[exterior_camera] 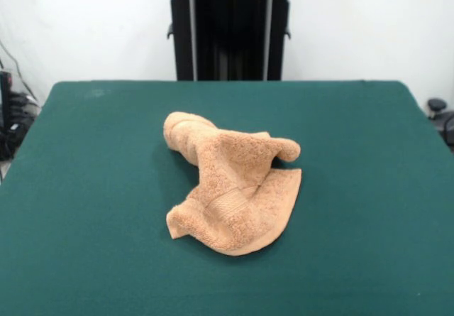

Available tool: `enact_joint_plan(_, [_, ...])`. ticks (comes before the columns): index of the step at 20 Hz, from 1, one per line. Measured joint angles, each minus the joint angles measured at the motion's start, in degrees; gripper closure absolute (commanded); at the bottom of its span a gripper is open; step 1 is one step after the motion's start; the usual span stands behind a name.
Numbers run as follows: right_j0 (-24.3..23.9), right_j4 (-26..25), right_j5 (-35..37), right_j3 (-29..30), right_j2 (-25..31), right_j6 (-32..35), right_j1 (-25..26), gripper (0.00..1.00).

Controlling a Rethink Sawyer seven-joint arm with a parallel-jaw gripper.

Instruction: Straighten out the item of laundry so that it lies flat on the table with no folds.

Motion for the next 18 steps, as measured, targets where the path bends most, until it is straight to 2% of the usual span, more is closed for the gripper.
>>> enact_joint_plan(12, [-0.29, -2.14, 1.93, -0.41, 3.4, 0.0, -0.17, 0.0])
enact_joint_plan(18, [-1.07, -2.38, 3.14, -2.1, 7.11, 0.0, 0.42, 0.0])
